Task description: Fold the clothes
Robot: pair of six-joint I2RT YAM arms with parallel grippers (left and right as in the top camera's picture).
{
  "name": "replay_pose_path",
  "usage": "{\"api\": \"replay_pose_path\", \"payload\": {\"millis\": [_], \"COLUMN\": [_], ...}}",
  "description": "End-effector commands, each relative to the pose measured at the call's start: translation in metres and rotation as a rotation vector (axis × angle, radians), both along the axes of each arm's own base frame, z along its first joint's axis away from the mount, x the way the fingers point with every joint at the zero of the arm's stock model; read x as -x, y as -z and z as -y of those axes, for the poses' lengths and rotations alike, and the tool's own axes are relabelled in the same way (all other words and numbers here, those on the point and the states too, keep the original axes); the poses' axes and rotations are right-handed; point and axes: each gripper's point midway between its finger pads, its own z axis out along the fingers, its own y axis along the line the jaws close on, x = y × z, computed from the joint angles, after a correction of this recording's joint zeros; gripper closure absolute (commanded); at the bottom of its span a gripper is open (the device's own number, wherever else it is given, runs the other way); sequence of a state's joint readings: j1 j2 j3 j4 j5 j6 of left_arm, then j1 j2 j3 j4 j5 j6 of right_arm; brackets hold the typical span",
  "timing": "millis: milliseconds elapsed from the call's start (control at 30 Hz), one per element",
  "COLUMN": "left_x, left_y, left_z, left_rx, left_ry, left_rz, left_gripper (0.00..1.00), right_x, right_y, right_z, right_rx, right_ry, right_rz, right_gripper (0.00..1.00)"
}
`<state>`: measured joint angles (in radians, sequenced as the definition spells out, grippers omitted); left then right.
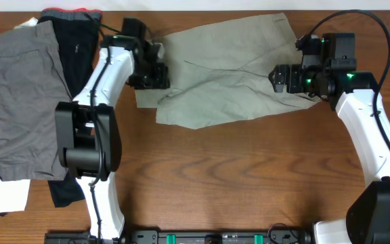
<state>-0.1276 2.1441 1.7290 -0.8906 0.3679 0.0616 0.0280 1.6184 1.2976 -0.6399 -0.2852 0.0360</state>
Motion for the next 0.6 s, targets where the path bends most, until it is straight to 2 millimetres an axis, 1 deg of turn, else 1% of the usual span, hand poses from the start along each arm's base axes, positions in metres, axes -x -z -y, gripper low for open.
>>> {"api": "replay_pose_path", "payload": {"millis": [0,133,200,267,333,433,567], "left_x": [0.009,0.013,0.016,0.019,0.021,0.026,0.039], "left_y": [0.015,0.030,0.034,0.035,0.033,0.031,0.035], "left_z": [-0.001,-0.002,0.000,0.003,0.011,0.020,0.028], "left_rx": [-0.008,-0.009,-0.007,0.001,0.033,0.057,0.050], "left_ry": [0.058,0.056,0.060,0.065,0.075,0.087,0.109], "left_rz": [-0.023,-0.057,-0.069,-0.079,-0.087,-0.101,-0.140], "left_gripper": [0.44,0.44,0.44,0.45,0.48,0.48,0.49], "right_x": [0.003,0.005,0.005,0.004,0.004,0.003,0.003], "right_y": [0.001,0.000,0.000,0.000,-0.001,-0.001,-0.001], "right_z": [-0.010,-0.015,-0.016,-0.015,-0.015,-0.015,-0.014], "right_rx": [-0.031,-0.051,-0.051,-0.050,-0.049,-0.044,-0.042], "right_ry": [-0.065,-0.082,-0.083,-0.082,-0.083,-0.087,-0.085], "right_rz": [-0.001,-0.006,-0.004,0.001,0.004,0.009,0.009], "right_gripper": [0.01,0.01,0.01,0.01,0.01,0.01,0.01]}}
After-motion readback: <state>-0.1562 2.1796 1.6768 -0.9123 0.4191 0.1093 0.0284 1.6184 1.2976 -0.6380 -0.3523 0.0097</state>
